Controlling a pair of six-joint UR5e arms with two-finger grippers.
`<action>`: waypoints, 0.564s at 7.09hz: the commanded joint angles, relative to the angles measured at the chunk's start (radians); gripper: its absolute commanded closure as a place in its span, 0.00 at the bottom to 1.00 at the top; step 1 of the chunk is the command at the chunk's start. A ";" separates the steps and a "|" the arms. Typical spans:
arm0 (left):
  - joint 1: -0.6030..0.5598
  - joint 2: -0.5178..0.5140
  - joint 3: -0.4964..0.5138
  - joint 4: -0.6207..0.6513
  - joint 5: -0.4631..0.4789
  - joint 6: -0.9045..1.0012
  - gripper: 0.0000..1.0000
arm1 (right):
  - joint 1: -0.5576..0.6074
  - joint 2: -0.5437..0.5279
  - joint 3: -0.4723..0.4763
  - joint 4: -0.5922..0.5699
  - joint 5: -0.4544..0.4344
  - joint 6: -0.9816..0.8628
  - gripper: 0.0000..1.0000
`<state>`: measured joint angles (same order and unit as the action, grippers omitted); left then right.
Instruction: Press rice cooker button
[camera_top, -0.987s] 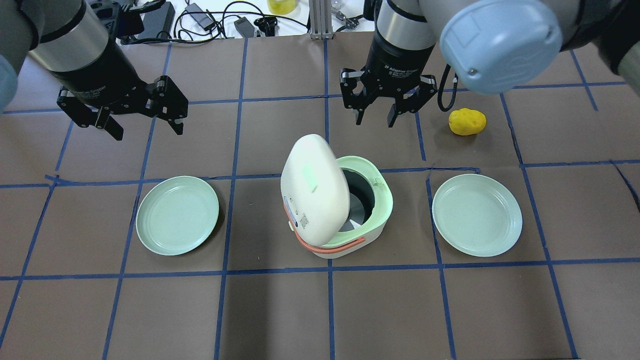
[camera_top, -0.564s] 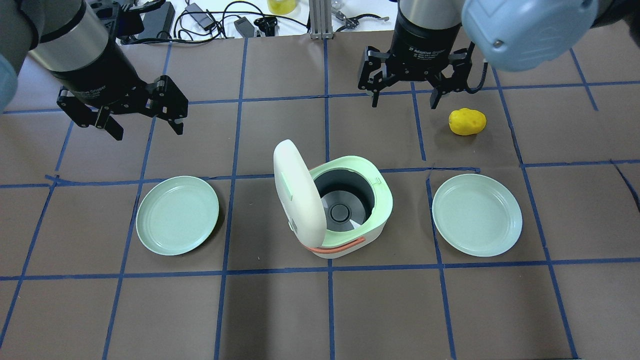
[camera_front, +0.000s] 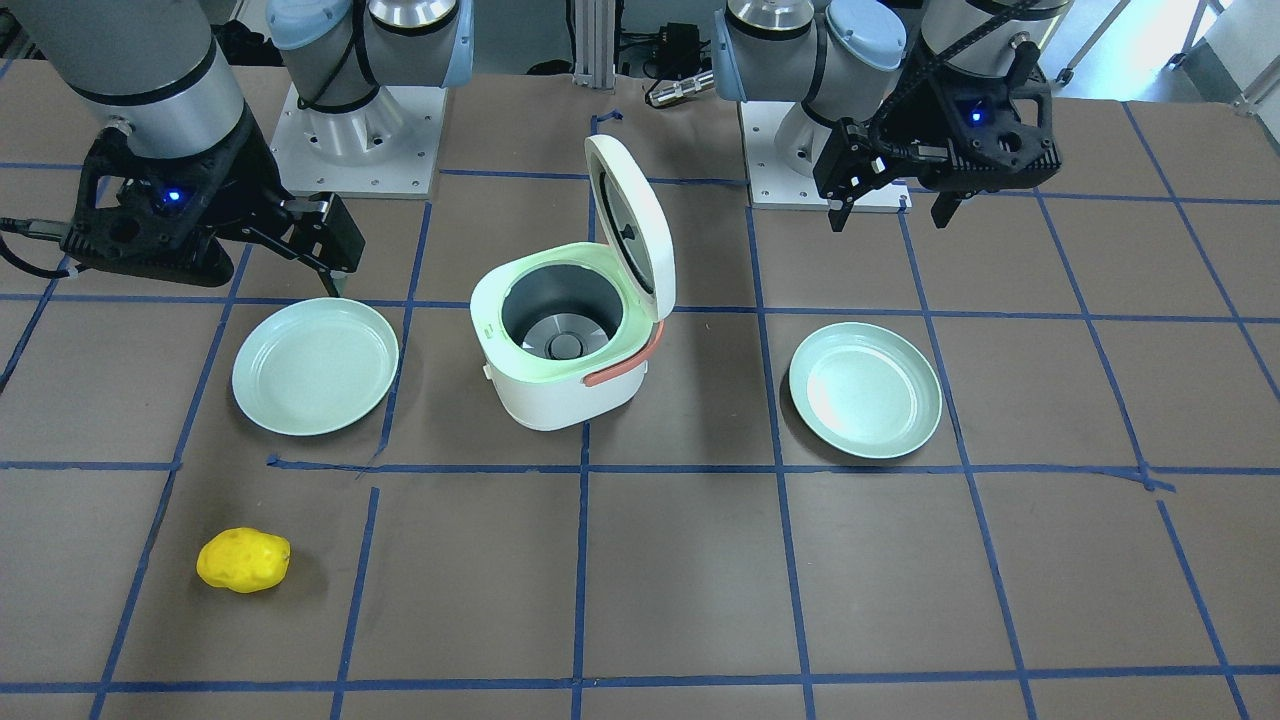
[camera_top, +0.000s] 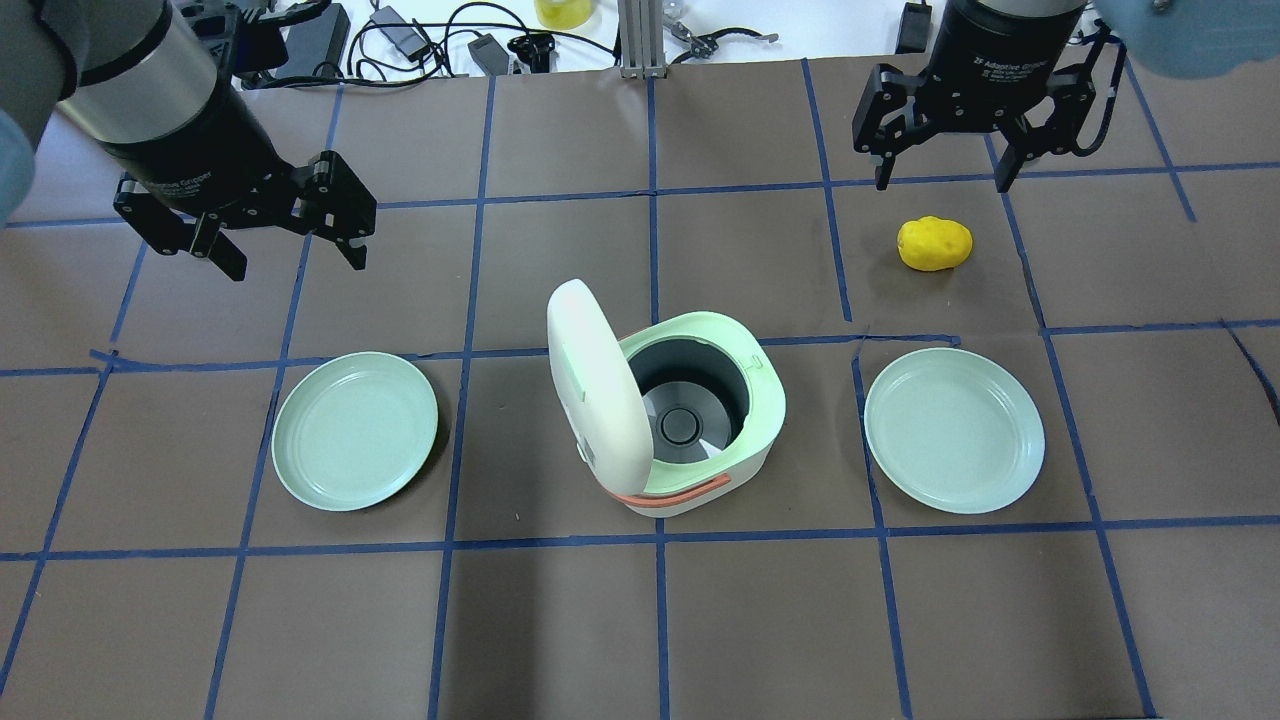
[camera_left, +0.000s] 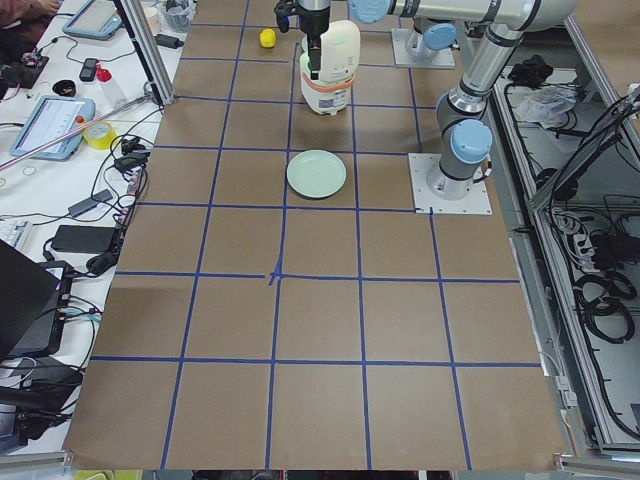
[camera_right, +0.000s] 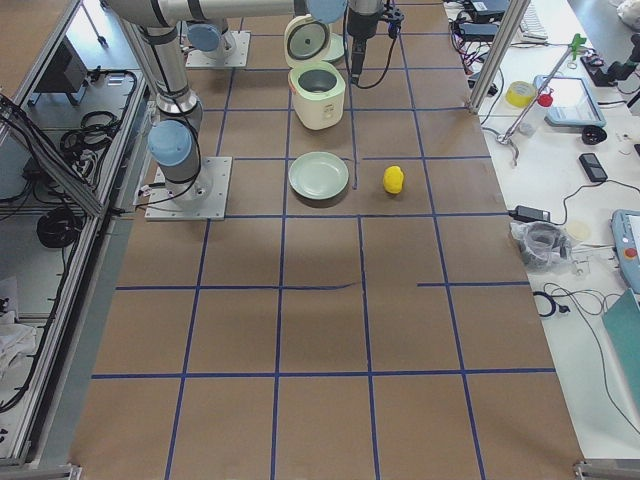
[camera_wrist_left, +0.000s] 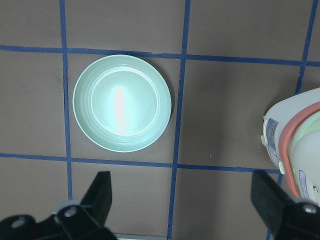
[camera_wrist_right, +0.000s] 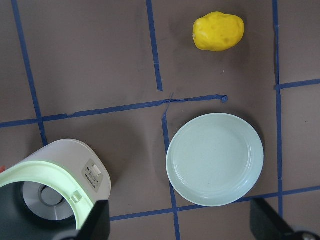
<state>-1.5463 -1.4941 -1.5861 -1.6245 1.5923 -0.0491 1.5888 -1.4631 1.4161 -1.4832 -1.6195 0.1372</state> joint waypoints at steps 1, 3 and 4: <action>0.000 0.000 0.000 0.000 0.000 0.000 0.00 | -0.013 0.000 0.001 0.009 -0.003 -0.007 0.00; 0.000 0.000 0.000 0.000 0.000 0.000 0.00 | -0.020 0.000 0.003 0.009 0.007 -0.007 0.00; 0.000 0.000 0.000 0.000 0.000 0.000 0.00 | -0.020 -0.002 0.003 0.012 0.001 -0.011 0.00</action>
<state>-1.5463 -1.4941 -1.5861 -1.6245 1.5923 -0.0491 1.5703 -1.4639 1.4186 -1.4736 -1.6149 0.1294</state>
